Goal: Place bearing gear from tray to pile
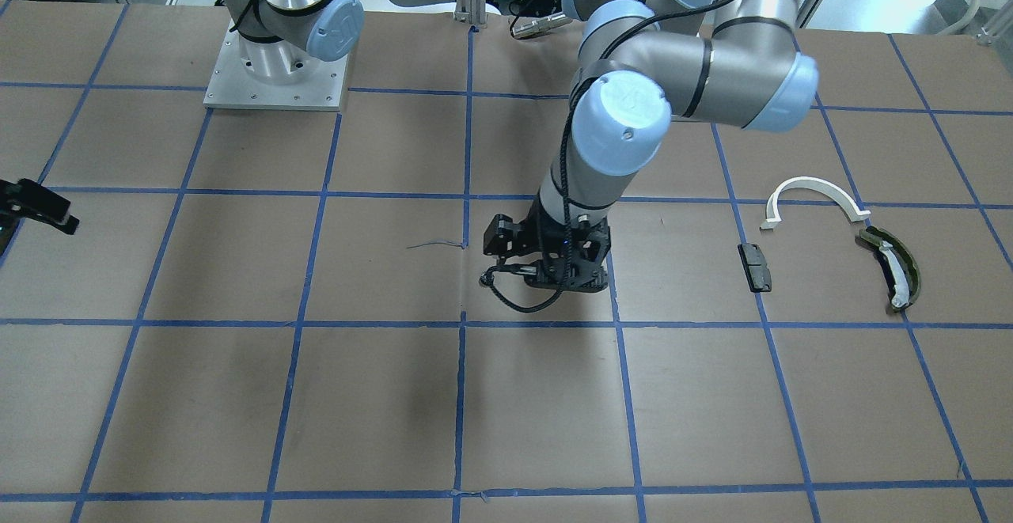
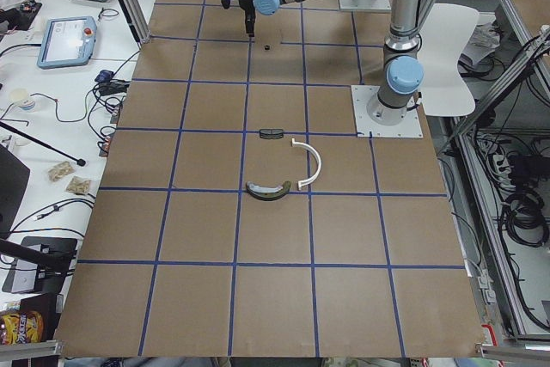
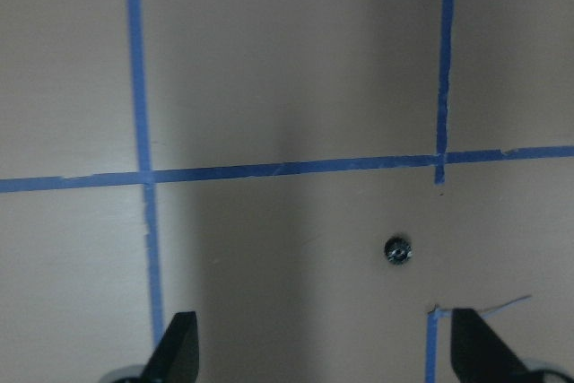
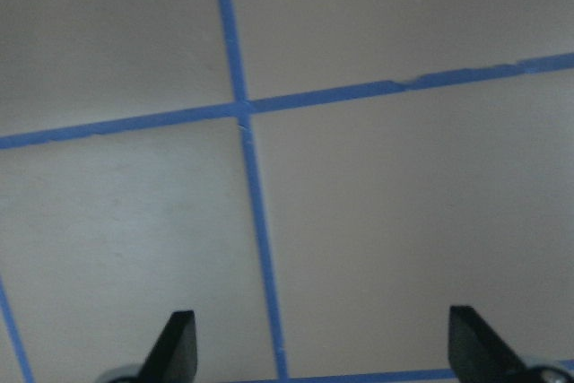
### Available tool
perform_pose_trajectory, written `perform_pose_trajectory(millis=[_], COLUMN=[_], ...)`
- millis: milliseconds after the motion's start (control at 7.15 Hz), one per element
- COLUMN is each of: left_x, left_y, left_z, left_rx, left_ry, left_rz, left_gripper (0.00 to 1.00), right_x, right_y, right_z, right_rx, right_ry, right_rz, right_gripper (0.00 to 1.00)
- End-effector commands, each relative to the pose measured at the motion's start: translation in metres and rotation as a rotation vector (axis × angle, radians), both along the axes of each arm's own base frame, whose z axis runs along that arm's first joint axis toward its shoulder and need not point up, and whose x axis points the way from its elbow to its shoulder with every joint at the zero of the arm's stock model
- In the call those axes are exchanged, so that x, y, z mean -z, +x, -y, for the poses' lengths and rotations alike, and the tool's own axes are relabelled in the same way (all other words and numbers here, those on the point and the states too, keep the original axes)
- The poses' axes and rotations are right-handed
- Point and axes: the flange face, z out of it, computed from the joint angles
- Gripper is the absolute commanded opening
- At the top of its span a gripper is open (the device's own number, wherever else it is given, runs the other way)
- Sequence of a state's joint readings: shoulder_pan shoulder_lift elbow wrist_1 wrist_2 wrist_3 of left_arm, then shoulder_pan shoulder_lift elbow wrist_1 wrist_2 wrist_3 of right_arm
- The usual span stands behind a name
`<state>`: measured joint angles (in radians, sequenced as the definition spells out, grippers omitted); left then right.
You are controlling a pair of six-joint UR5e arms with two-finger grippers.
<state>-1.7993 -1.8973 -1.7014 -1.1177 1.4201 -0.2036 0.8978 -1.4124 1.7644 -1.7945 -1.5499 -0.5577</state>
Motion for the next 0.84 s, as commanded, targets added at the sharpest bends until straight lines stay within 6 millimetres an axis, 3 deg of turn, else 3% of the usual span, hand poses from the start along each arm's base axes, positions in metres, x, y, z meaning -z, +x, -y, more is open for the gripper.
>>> perform_pose_trajectory(millis=[0, 280, 559, 699], left_x=[0.06, 0.104, 0.127, 0.123], left_y=[-0.042, -0.042, -0.048, -0.049], left_z=[-0.003, -0.016, -0.053, -0.05], left_rx=[-0.05, -0.024, 0.01, 0.017], left_ry=[-0.007, 0.045, 0.086, 0.047], left_rz=[0.071, 0.116, 0.154, 0.139], left_gripper=[1.0, 1.0, 1.0, 0.81], right_x=[0.013, 0.056, 0.091, 0.108], right_y=[-0.096, -0.151, -0.193, -0.2], right_z=[-0.05, -0.056, -0.068, -0.064], right_rx=[-0.036, -0.052, -0.066, -0.064], right_ry=[0.04, 0.038, 0.016, 0.013], right_rz=[-0.019, -0.065, -0.082, -0.091], right_gripper=[1.0, 1.0, 1.0, 1.0])
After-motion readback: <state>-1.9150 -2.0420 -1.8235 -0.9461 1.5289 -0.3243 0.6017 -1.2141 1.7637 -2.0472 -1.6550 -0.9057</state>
